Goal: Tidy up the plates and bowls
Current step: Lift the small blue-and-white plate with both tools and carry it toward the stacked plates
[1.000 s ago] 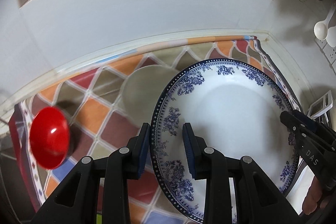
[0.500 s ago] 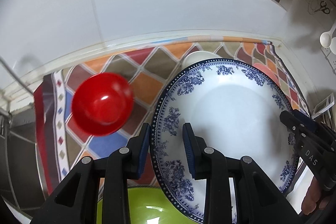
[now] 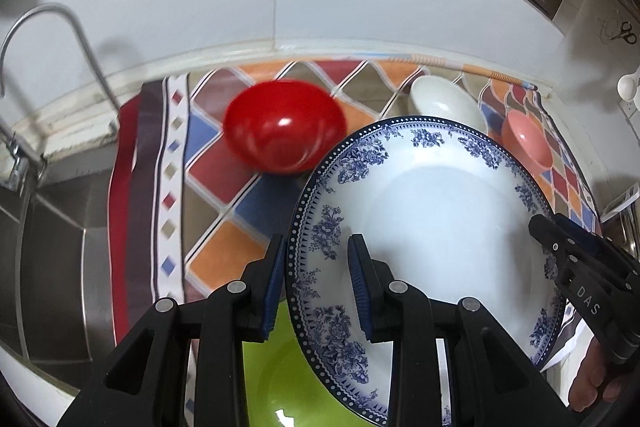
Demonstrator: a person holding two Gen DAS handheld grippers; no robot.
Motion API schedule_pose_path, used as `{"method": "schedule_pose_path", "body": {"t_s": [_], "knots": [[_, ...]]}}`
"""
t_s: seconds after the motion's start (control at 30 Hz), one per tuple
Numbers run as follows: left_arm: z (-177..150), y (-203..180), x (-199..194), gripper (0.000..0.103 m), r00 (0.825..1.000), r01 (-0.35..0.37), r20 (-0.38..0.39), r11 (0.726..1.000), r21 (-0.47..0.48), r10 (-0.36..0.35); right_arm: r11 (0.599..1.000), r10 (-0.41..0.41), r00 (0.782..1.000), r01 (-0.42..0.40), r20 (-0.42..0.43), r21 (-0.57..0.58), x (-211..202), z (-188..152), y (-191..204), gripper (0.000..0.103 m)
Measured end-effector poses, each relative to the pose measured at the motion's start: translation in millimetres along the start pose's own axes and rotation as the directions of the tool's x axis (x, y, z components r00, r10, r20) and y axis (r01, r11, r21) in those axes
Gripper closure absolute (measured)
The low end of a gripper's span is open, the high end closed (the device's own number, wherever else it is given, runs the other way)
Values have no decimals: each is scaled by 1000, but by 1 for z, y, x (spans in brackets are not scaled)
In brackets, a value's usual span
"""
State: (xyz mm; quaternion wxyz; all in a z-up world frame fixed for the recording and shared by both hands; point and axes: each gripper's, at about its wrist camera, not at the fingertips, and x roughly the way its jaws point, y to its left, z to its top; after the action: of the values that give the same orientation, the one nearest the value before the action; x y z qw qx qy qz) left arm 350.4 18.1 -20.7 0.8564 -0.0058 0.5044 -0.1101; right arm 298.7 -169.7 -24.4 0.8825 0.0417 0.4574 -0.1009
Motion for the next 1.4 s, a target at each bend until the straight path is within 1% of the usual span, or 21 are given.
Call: {"method": "schedule_pose_path", "body": {"t_s": [0.27,0.53,0.67,0.87,1.17,1.4], "knots": [[-36,28,-2,72,1000,-8,-18,999,-47,7,1000,15,1000,-16,-21,-22,2,-31,27,69],[-67,53,-6,72,1000,-25,-14,995,-101,24,998,30,999,-33,-45,-56,5,-60,51,69],[-82,62,-9,72,999,-33,-8,992,-121,32,997,46,997,-50,-65,-61,7,-73,60,69],[-105,71,-8,72,999,-36,-30,989,-143,32,994,56,995,-63,-83,-90,8,-93,71,69],[-119,68,-3,72,998,-41,-55,991,-128,34,992,57,991,-71,-124,-108,13,-111,76,69],[-125,68,4,72,996,-41,-78,991,-125,31,993,52,989,-66,-141,-97,15,-117,72,69]]}}
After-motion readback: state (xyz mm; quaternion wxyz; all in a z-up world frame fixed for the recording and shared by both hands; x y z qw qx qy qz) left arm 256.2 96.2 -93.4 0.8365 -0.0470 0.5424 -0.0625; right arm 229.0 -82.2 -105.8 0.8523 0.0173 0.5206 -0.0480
